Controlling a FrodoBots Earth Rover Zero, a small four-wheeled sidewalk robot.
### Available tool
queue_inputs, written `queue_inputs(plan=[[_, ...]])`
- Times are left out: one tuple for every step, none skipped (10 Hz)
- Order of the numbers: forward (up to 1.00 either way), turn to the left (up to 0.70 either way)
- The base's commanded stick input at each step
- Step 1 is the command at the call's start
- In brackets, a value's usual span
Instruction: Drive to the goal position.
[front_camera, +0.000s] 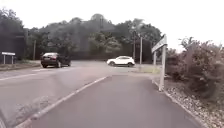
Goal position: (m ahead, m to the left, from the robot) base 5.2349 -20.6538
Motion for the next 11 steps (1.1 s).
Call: queue_inputs(plan=[[1.0,-0.12],[1.0,-0.12],[1.0,-0.12],[1.0,-0.15],[1.0,-0.18],[1.0,-0.18],[1.0,-0.18],[1.0,-0.18],[1.0,-0.18],[1.0,-0.18],[1.0,-0.18]])
